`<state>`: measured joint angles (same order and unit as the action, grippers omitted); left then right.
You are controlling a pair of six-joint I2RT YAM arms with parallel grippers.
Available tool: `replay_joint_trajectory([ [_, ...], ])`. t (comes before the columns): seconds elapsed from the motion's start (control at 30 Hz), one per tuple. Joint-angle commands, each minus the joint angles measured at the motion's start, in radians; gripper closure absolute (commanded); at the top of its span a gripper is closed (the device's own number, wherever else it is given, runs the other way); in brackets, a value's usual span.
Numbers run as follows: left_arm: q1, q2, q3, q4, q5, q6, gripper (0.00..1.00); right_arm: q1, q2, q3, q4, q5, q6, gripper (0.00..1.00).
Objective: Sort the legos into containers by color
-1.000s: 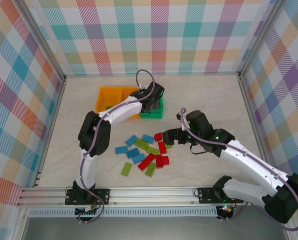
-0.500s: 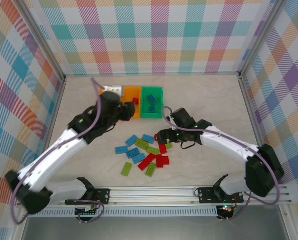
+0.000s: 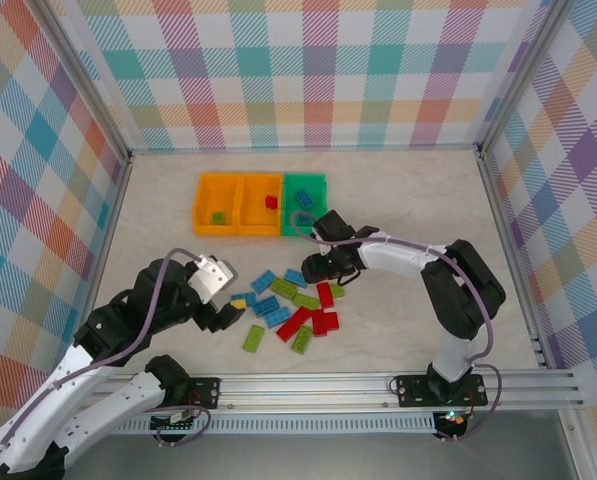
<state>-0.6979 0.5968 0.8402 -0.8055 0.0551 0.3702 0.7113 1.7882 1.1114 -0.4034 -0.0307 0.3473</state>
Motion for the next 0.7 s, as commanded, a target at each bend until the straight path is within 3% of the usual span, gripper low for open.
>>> replay_joint_trajectory([
  [0.0, -0.006, -0.026, -0.041, -0.057, 0.1, 0.101, 0.09, 0.007, 0.048, 0.039, 0.012, -0.011, -0.004, 0.38],
  [0.13, -0.006, -0.066, -0.089, 0.028, 0.078, 0.104, 0.06, 0.006, 0.057, 0.039, 0.01, 0.006, 0.005, 0.5],
  [0.27, -0.006, -0.074, -0.128, 0.134, -0.034, 0.046, 0.05, 0.005, 0.002, 0.045, 0.002, 0.04, 0.005, 0.67],
  [0.43, -0.004, -0.053, -0.142, 0.159, -0.225, -0.058, 0.04, 0.005, -0.101, 0.107, 0.045, -0.001, -0.036, 0.68],
  [0.53, -0.001, -0.068, -0.169, 0.185, -0.339, -0.091, 0.02, 0.005, -0.082, 0.192, 0.099, 0.005, -0.067, 0.66],
  [0.67, 0.008, -0.108, -0.191, 0.202, -0.334, -0.085, 0.02, 0.003, 0.063, 0.4, 0.093, 0.032, -0.122, 0.66],
])
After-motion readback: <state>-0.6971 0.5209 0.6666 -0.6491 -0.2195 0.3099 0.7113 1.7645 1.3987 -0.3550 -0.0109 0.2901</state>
